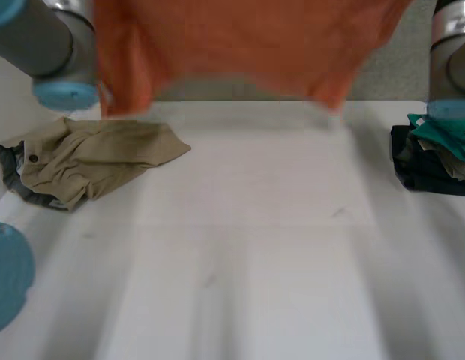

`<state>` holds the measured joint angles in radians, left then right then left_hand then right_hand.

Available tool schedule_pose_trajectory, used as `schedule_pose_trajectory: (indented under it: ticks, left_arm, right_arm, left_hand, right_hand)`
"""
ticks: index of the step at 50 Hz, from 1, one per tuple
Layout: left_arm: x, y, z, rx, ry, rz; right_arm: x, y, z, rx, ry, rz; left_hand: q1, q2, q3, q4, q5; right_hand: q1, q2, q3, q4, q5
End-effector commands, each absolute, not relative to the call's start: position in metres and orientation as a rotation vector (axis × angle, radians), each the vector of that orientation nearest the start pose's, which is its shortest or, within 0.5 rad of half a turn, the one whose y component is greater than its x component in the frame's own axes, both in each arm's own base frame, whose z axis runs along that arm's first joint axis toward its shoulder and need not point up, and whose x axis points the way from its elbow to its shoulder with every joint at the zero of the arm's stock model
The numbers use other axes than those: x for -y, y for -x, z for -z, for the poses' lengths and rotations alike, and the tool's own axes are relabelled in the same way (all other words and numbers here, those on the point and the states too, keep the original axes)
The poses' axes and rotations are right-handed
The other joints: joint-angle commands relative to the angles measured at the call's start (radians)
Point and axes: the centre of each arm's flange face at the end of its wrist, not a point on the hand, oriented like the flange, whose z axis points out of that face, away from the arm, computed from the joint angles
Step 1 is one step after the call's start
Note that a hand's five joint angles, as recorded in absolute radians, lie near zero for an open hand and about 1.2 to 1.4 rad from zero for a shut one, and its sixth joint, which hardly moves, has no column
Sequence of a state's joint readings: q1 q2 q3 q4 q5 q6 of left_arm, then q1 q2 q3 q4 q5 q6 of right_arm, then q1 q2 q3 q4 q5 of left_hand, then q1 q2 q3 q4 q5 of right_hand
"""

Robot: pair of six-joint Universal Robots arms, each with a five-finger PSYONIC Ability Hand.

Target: Fold the laundry.

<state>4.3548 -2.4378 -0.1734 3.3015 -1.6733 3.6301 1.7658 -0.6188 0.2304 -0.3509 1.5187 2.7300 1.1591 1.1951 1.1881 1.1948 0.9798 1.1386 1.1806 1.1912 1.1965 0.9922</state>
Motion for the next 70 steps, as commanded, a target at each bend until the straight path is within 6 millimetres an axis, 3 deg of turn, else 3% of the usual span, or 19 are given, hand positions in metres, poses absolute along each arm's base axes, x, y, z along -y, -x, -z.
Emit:
schedule_pose_trajectory:
  ticks: [1, 4, 8, 9, 11, 12, 18, 23, 26, 27, 29, 30, 36, 40, 47, 53, 63, 66, 70]
  left_arm:
    - [0.417, 0.281, -0.373, -1.483, -0.456, 2.609]
    - [0.412, 0.281, -0.342, -1.638, -0.519, 2.531]
    - [0.398, 0.283, -0.278, -1.889, -0.648, 2.358]
    - [0.392, 0.281, -0.252, -1.974, -0.689, 2.278]
    - [0.386, 0.278, -0.227, -2.053, -0.720, 2.191]
    - [0.381, 0.273, -0.205, -2.121, -0.736, 2.104]
    - [0.351, 0.254, -0.153, -2.301, -0.755, 1.776]
    - [0.324, 0.243, -0.143, -2.392, -0.810, 1.573]
    - [0.311, 0.240, -0.148, -2.417, -0.865, 1.509]
    - [0.307, 0.240, -0.155, -2.418, -0.890, 1.509]
    - [0.304, 0.241, -0.168, -2.410, -0.924, 1.538]
    - [0.305, 0.241, -0.172, -2.401, -0.931, 1.557]
    - [0.332, 0.238, -0.209, -2.287, -0.950, 1.725]
    - [0.356, 0.237, -0.218, -2.225, -0.976, 1.774]
    - [0.382, 0.241, -0.198, -2.204, -1.103, 1.653]
    - [0.387, 0.247, -0.175, -2.214, -1.218, 1.515]
    - [0.397, 0.230, -0.159, -2.208, -1.188, 1.411]
    - [0.401, 0.227, -0.152, -2.208, -1.184, 1.395]
    - [0.405, 0.223, -0.145, -2.195, -1.177, 1.391]
  right_arm:
    - [0.465, -0.241, -0.348, -1.530, 0.691, 2.766]
    - [0.457, -0.243, -0.324, -1.678, 0.760, 2.625]
    - [0.441, -0.239, -0.280, -1.909, 0.846, 2.378]
    - [0.435, -0.235, -0.261, -1.987, 0.870, 2.287]
    - [0.428, -0.233, -0.241, -2.056, 0.894, 2.199]
    - [0.422, -0.232, -0.220, -2.120, 0.919, 2.114]
    - [0.393, -0.222, -0.148, -2.347, 1.074, 1.817]
    - [0.382, -0.210, -0.132, -2.426, 1.154, 1.720]
    - [0.378, -0.204, -0.133, -2.443, 1.148, 1.708]
    - [0.377, -0.202, -0.136, -2.444, 1.137, 1.712]
    - [0.375, -0.201, -0.139, -2.446, 1.122, 1.716]
    - [0.373, -0.200, -0.140, -2.448, 1.110, 1.711]
    - [0.366, -0.200, -0.138, -2.436, 1.112, 1.713]
    - [0.362, -0.201, -0.135, -2.429, 1.118, 1.706]
    - [0.358, -0.202, -0.131, -2.419, 1.127, 1.685]
    - [0.358, -0.201, -0.129, -2.425, 1.134, 1.680]
    - [0.362, -0.196, -0.130, -2.431, 1.131, 1.691]
    - [0.363, -0.195, -0.130, -2.430, 1.130, 1.693]
    - [0.362, -0.196, -0.130, -2.425, 1.134, 1.692]
  left_hand:
    - [0.237, 0.201, 0.208, 0.201, 0.242]
    - [0.237, 0.201, 0.208, 0.201, 0.242]
    - [0.237, 0.201, 0.208, 0.201, 0.242]
    - [0.237, 0.201, 0.208, 0.201, 0.242]
    - [0.237, 0.201, 0.208, 0.201, 0.242]
    - [0.237, 0.201, 0.208, 0.201, 0.242]
    - [0.237, 0.201, 0.208, 0.201, 0.242]
    - [0.203, 0.167, 0.174, 0.167, 0.207]
    - [-0.131, -0.167, -0.160, -0.167, -0.126]
    - [-0.507, -0.543, -0.536, -0.543, -0.503]
    - [-0.917, -0.953, -0.946, -0.953, -0.913]
    - [-0.925, -0.961, -0.954, -0.961, -0.920]
    - [-0.878, -0.914, -0.907, -0.914, -0.874]
    - [-0.758, -0.794, -0.787, -0.794, -0.754]
    - [-0.673, -0.709, -0.702, -0.708, -0.668]
    - [-0.617, -0.653, -0.646, -0.652, -0.612]
    - [-0.538, -0.574, -0.567, -0.573, -0.533]
    - [-0.462, -0.498, -0.491, -0.497, -0.457]
    - [-0.110, -0.146, -0.139, -0.146, -0.105]
  right_hand:
    - [0.258, 0.216, 0.205, 0.200, 0.229]
    - [0.258, 0.216, 0.205, 0.200, 0.229]
    - [0.258, 0.216, 0.205, 0.200, 0.229]
    - [0.258, 0.216, 0.205, 0.200, 0.229]
    - [0.258, 0.216, 0.205, 0.200, 0.229]
    - [0.258, 0.216, 0.205, 0.200, 0.229]
    - [0.258, 0.216, 0.205, 0.200, 0.229]
    - [0.258, 0.216, 0.205, 0.200, 0.229]
    - [0.258, 0.216, 0.205, 0.200, 0.229]
    - [0.258, 0.216, 0.205, 0.200, 0.229]
    - [0.258, 0.216, 0.205, 0.200, 0.229]
    - [0.258, 0.216, 0.205, 0.200, 0.229]
    - [0.258, 0.216, 0.205, 0.200, 0.229]
    - [0.258, 0.216, 0.205, 0.200, 0.229]
    - [0.258, 0.216, 0.205, 0.200, 0.229]
    - [0.258, 0.216, 0.205, 0.200, 0.229]
    - [0.258, 0.216, 0.205, 0.200, 0.229]
    - [0.258, 0.216, 0.205, 0.200, 0.229]
    - [0.258, 0.216, 0.205, 0.200, 0.229]
